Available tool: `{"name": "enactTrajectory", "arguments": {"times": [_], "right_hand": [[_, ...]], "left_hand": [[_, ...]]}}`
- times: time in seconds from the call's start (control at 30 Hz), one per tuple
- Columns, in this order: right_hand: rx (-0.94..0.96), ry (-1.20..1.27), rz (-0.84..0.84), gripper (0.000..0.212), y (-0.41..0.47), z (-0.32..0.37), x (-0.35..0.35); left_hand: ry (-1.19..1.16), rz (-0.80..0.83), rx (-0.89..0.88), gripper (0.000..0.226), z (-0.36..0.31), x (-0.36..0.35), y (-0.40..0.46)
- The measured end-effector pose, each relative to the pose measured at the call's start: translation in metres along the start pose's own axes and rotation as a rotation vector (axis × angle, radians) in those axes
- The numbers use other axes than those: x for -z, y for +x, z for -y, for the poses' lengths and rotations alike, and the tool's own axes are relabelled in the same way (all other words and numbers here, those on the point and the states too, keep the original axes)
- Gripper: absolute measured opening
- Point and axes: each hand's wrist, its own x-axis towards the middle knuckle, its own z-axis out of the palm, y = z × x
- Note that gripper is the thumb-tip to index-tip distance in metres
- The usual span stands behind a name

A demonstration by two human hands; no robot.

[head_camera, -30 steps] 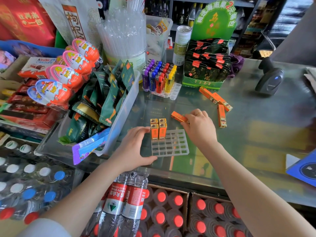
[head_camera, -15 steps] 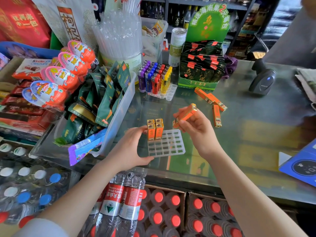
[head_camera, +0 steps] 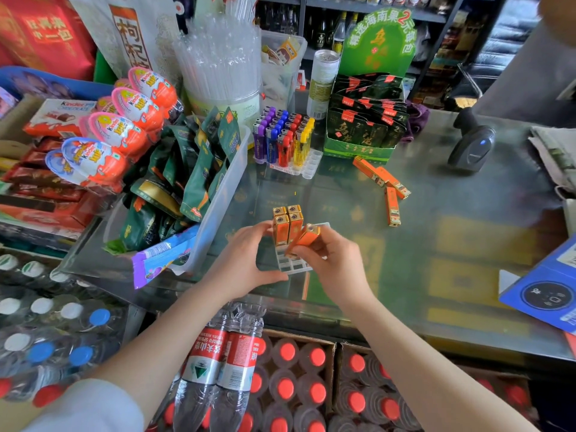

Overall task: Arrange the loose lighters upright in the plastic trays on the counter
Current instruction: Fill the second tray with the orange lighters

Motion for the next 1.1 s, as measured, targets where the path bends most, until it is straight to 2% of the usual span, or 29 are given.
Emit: {"name": "enactTrajectory", "arguments": {"times": [0.1, 0.2, 0.53, 0.67, 0.8, 0.97, 1.1], "right_hand": [[0.13, -0.155, 0.04, 0.01, 0.004, 0.0, -0.006], [0.176, -0.295, 0.059, 0.012, 0.007, 0.003, -0.004], [0.203, -0.691, 0.235, 0.024, 0.018, 0.021, 0.0], [0.059, -0.623, 0.142, 0.024, 0.008, 0.024, -0.01], [-0.073, -0.439, -0.075, 0.041, 0.002, 0.04, -0.017], [-0.118, -0.563, -0.147, 0.035, 0.01, 0.051, -0.022], [-0.053, -0.642, -0.207, 0.028, 0.008, 0.055, -0.033]], "left_hand": [[0.006, 0.002, 0.004, 0.08, 0.002, -0.001, 0.002], [-0.002, 0.013, 0.001, 0.079, 0.005, -0.002, 0.002], [0.03, 0.023, -0.009, 0.072, 0.007, -0.001, 0.006], [0.015, 0.021, 0.006, 0.073, 0.01, -0.003, 0.006], [-0.015, 0.036, 0.019, 0.072, 0.013, -0.005, 0.007], [-0.03, 0.017, -0.006, 0.069, 0.012, -0.005, 0.004], [-0.056, -0.005, -0.023, 0.061, 0.011, -0.005, 0.004]]}}
